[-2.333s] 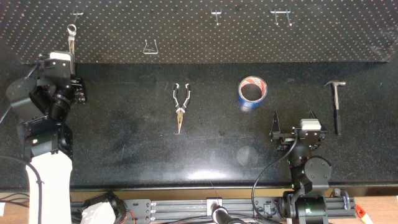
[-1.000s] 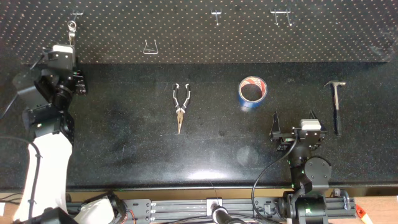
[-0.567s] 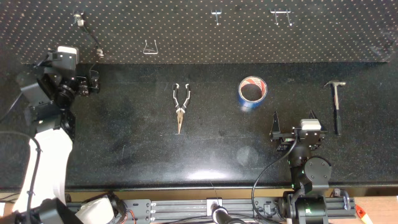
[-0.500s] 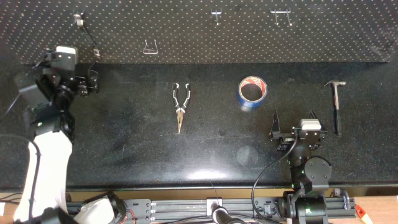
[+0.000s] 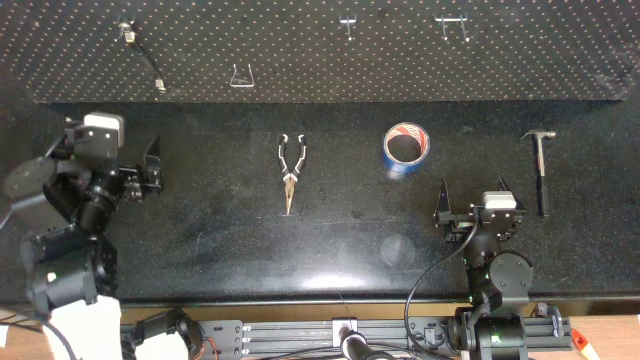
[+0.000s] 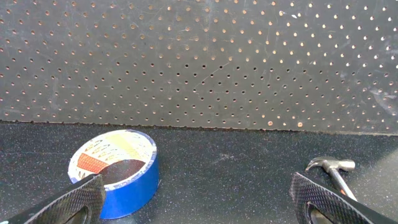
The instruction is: Place Tools Onto Pegboard
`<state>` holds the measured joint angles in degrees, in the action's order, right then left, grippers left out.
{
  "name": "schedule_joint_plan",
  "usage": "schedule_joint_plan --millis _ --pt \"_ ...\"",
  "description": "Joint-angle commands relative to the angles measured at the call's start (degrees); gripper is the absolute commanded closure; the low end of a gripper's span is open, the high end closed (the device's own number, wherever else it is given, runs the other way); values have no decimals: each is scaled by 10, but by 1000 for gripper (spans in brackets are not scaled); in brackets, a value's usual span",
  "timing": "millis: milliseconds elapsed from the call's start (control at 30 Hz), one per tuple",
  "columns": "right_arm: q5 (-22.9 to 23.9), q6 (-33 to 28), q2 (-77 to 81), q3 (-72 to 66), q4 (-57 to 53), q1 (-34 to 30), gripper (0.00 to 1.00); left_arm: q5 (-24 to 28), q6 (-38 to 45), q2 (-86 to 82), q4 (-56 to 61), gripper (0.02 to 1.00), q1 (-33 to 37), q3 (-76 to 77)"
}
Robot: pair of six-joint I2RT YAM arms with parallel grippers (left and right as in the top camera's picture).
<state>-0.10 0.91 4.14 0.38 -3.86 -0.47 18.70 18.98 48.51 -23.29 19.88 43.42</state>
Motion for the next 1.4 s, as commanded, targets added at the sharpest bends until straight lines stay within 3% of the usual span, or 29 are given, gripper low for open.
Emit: schedule_joint_plan --millis 33,167,400,500,733,867,967,1067,1233,1333,1400 --pt "-3 -8 -2 -2 -4 -1 40 15 -7 -21 -5 23 0 6" --pt "-3 -8 -2 -2 -4 -1 38 15 -7 -8 -5 23 0 6" --pt "-3 -8 -2 -2 -4 -1 36 20 -87 6 -19 25 -8 6" --pt "-3 -8 -2 -2 -4 -1 38 -90 -201 5 -26 23 -51 6" --pt "-3 -8 -2 -2 -4 -1 38 -327 -409 36 -45 23 -263 6" --pt "-3 -8 -2 -2 -4 -1 38 -378 -441 80 -35 23 -384 6" --pt "-3 -8 -2 -2 -4 -1 38 -367 -484 110 -30 23 -445 6" --pt "-3 -8 -2 -2 -4 -1 38 -348 -620 146 -74 23 -487 6" --pt "-3 -8 -2 -2 -4 -1 38 -193 -627 204 -76 23 -511 6" --pt "-3 -8 -2 -2 -4 -1 38 -148 -642 226 -82 23 -512 6" --pt "-3 -8 -2 -2 -4 -1 38 -150 -639 245 -80 23 -522 7"
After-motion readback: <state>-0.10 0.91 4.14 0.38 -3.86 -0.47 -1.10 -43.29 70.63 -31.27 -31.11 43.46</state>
